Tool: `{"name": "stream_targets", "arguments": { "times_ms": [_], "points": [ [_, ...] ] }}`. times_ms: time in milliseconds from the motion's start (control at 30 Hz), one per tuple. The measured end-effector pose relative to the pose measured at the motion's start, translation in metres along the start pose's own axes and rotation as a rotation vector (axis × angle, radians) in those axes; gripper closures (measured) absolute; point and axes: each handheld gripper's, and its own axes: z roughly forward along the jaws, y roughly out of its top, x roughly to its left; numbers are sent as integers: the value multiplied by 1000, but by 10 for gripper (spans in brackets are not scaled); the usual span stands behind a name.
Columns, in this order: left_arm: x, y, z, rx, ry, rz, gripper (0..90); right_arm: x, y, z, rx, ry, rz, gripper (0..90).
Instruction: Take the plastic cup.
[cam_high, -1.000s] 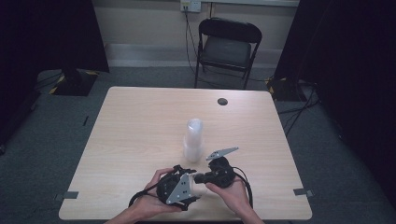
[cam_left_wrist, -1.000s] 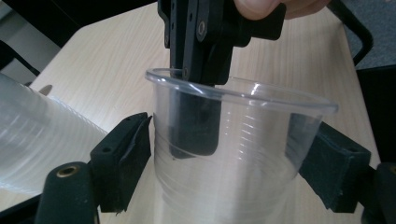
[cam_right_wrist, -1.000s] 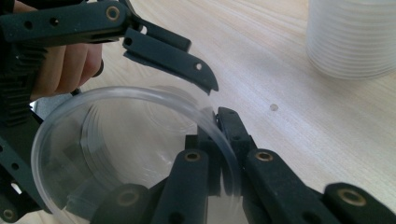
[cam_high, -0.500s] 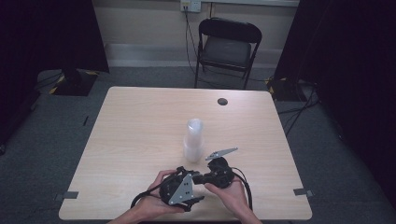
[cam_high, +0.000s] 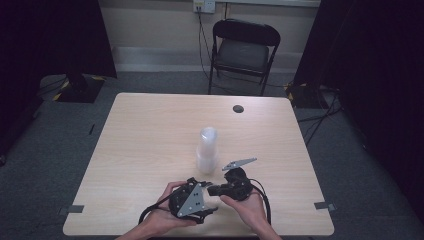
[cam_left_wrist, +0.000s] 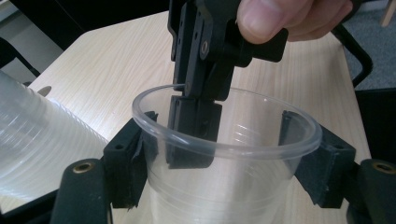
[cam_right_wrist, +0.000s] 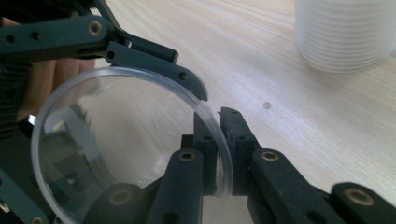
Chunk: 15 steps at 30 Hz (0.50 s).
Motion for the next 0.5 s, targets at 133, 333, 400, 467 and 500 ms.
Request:
{"name": "stream_targets", "arguments": {
  "times_ms": [133,333,400,467,500],
  "points": [
    [0,0,-1,3,2,4,291,0,0,0,-9,0,-1,810],
    [0,-1,0,-7,5,-16,295,0,1,-3,-27,-3,3,716],
    [0,-1,0,-10,0,-25,295,0,1,-4,-37,-4,-2,705],
    [1,-1,0,-14,0,-38,294,0,1,-4,-49,-2,-6,692],
    [1,-1,0,-14,0,-38,294,0,1,-5,-55,-2,-7,693]
  ]
}}
